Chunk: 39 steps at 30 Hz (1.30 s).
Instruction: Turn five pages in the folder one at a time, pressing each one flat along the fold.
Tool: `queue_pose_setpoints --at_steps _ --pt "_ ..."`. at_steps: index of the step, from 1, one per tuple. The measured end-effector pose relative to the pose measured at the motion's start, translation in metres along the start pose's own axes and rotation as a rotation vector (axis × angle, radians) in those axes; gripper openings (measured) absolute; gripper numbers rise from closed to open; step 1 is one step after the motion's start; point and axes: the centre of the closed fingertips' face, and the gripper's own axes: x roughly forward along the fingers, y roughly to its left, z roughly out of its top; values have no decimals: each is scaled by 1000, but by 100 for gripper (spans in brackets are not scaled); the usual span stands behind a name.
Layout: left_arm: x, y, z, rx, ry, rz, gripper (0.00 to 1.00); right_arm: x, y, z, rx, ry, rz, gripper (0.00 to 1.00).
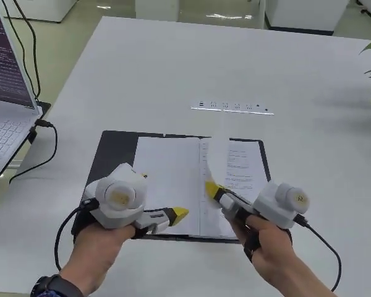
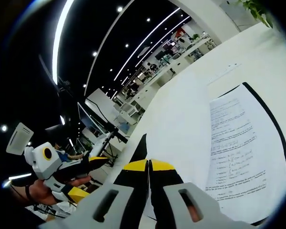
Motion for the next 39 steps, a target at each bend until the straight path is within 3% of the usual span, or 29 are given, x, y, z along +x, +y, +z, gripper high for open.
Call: queue_pose_setpoints --at_steps 14,24,30,39 --pt "-21 31 -6 -54 -25 69 72 23 25 -21 9 42 51 0" --pt "-28 38 -22 -85 -11 78 72 39 42 -40 -4 98 81 0" --pt "-34 47 -21 -112 -31 97 72 46 48 -49 -10 128 93 0" --pt "-33 47 -29 -145 -32 95 71 61 53 -66 -4 182 99 0"
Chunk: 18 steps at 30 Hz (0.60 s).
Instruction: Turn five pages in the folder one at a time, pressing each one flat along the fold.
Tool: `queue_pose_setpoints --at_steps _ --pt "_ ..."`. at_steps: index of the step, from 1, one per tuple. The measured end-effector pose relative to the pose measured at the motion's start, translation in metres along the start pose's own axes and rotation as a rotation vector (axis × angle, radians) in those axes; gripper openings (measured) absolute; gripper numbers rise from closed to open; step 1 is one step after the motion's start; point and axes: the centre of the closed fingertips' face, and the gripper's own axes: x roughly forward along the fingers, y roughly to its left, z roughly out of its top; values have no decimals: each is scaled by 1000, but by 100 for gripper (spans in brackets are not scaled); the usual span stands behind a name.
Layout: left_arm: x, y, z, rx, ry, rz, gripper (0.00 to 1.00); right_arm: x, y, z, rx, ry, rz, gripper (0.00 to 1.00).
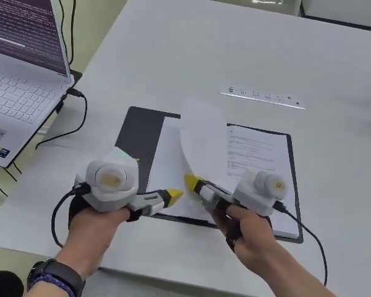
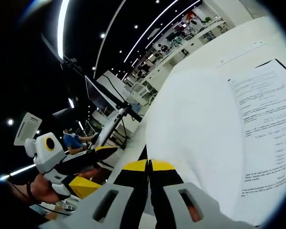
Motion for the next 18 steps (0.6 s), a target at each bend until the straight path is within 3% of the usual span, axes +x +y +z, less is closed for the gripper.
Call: queue_pose_setpoints --at_steps 9,18 --pt "-4 5 3 -39 -24 0 71 13 2 -4 7 27 5 0" --pt "-5 10 -5 -66 -14 -8 69 24 -2 -16 36 62 -9 0"
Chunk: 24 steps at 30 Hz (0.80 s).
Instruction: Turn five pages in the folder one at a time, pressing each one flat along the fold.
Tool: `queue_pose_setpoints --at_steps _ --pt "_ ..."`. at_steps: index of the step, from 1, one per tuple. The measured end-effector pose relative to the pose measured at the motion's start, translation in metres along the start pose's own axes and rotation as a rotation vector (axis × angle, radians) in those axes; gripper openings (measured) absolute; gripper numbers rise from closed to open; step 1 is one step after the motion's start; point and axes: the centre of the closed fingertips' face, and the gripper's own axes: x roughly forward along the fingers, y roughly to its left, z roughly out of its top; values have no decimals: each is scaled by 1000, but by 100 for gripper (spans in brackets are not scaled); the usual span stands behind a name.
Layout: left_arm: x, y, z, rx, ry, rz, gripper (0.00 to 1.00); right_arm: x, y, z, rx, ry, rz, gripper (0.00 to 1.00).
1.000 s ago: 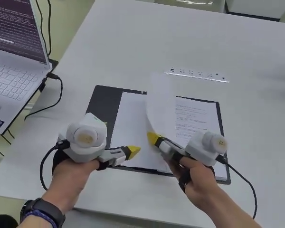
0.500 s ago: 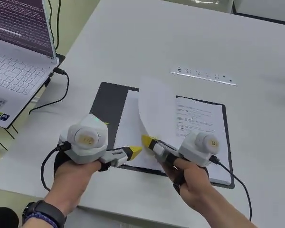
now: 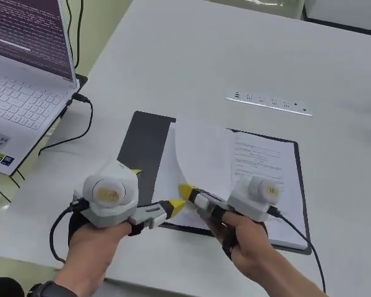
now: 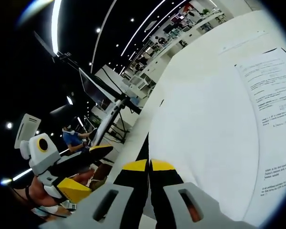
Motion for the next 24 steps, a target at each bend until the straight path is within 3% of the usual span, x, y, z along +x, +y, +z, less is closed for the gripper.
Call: queue_pose_setpoints --at_steps 8,14,20,23,24 --pt "-3 14 -2 -31 -8 12 68 17 -8 -10 16 20 -16 0" --pt "-8 20 -10 -46 0 16 67 30 -16 -20 41 33 -37 0" --pt "-12 30 -14 -78 -8 36 67 45 -22 -32 42 52 -82 1" --pt "-14 32 -14 -83 -11 36 66 48 -34 -41 34 91 -158 1" --pt "-14 34 -15 -85 -11 36 66 49 -32 -39 43 76 -145 1"
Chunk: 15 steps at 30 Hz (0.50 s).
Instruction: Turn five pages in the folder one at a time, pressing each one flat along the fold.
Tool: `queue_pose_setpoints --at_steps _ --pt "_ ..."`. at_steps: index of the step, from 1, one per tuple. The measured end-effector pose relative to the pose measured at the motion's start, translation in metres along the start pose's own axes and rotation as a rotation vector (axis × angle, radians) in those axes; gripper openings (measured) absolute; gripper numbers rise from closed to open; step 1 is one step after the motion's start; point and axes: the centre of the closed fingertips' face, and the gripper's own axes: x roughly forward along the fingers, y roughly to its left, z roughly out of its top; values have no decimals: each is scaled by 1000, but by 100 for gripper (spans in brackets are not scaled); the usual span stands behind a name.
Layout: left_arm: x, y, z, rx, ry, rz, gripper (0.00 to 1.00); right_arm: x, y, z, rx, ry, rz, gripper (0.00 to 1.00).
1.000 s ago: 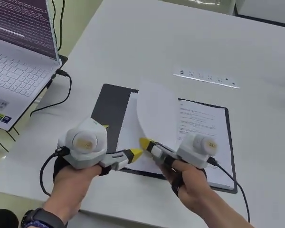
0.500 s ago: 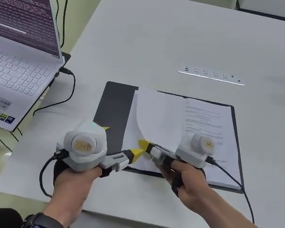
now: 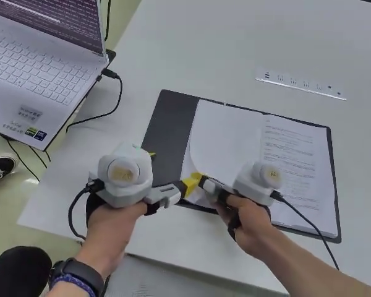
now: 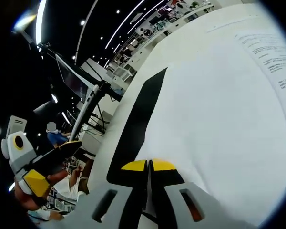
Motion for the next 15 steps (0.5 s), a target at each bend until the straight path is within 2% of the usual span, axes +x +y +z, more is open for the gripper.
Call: queue_pose_setpoints --at_steps 2,5,7,9,15 --pt "-1 2 -1 -3 1 1 65 -1 0 1 -1 -6 -4 1" --pt "-2 6 -4 -3 8 3 64 -1 6 1 -46 -19 13 5" --pt "-2 8 -7 -2 22 6 62 -2 12 0 -66 -27 40 11" --pt "-1 13 -14 16 55 18 59 -2 19 -1 -74 -31 73 20" --pt "1 13 -18 7 90 3 54 -11 28 -1 -75 -35 112 33"
